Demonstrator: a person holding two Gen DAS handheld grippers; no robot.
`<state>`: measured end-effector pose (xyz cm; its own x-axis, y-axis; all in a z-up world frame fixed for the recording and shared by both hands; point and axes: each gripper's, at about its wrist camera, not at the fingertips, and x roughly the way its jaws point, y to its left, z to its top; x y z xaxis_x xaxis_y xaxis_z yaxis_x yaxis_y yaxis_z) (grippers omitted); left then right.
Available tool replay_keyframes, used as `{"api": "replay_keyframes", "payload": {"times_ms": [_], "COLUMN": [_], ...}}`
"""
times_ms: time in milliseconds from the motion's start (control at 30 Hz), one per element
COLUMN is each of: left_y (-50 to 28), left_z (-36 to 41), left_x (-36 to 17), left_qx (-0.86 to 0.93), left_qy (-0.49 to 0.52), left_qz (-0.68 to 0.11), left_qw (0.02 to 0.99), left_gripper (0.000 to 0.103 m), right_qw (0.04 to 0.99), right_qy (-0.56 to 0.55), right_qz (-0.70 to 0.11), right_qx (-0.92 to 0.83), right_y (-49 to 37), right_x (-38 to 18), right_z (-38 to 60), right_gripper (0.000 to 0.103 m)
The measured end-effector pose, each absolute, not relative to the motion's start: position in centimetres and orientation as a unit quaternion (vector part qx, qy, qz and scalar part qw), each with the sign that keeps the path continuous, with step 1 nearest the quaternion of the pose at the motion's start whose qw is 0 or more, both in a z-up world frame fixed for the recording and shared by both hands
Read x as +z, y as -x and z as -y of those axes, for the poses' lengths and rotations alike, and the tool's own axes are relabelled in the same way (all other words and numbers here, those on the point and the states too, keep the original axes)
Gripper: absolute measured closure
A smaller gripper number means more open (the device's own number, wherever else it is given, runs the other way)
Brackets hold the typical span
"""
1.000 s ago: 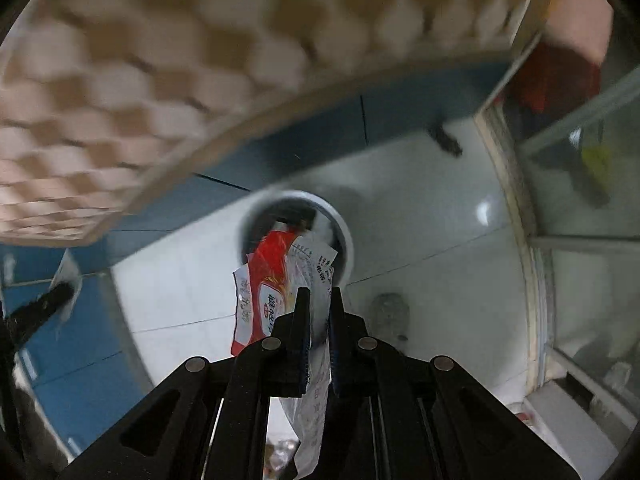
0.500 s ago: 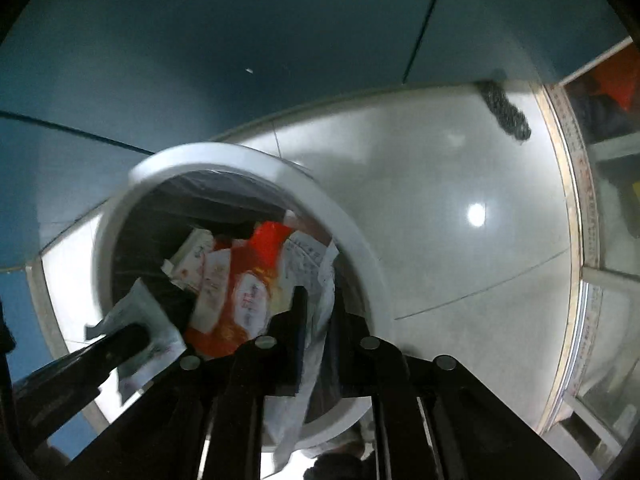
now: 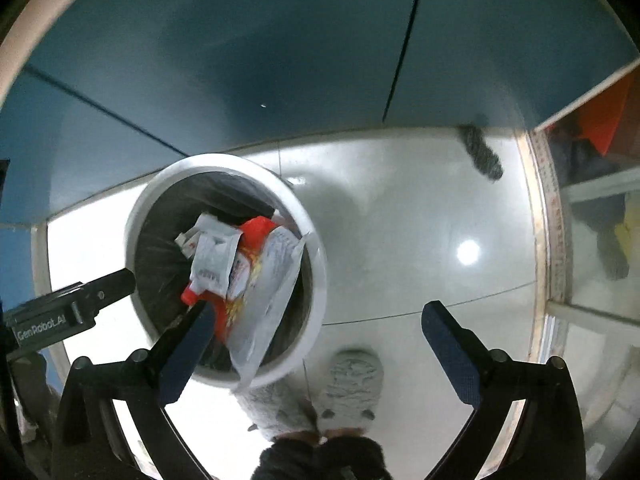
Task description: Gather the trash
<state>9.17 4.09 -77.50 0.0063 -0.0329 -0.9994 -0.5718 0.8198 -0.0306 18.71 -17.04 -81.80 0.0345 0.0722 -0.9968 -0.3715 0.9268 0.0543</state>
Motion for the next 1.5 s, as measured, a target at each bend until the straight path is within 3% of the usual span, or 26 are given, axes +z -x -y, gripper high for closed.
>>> {"api": "replay_keyframes", "payload": {"times_ms": [367,667,1133,1300,1500], "left_y": [-4.2,-0.4,5.6,7.5,9.2], "left_z": [-0.8,4.6,7.9,7.9,8.1], "left_x": [-60.3,-42.5,-21.2,-16.3,-13.2], "left_qx": [0.235,0.239,0.171,0.139,0.119], "left_qy": [0.191,0.158,0.156,0.173,0.206], "left_qz": [-0.633,-0.590,-0.496,-0.473,-0.458], "left_qw": [0.712,0.755,0.837,0.853,0.856], "left_gripper": [0.002,0.002,0.002,0.002,0.002], "right_qw": [0.733,0.766,0.808,0.815,0.801], "right_qy": [0.148,0.141,0.072,0.041,0.034], "right_qz": [-0.637,-0.589,-0.525,-0.508,-0.512], "right_qx": [0.186,0.214,0.259,0.275,0.309], "right_y": [-14.8,-11.1,-2.4,0.8,3.3], "right_x": [-68.0,-49.1,-22.6,-15.6,-11.5], "right_z": [18.0,20.7,24.5,25.4,25.5], "right_gripper": [0.000,0.000,0.000,0.000,0.000]}}
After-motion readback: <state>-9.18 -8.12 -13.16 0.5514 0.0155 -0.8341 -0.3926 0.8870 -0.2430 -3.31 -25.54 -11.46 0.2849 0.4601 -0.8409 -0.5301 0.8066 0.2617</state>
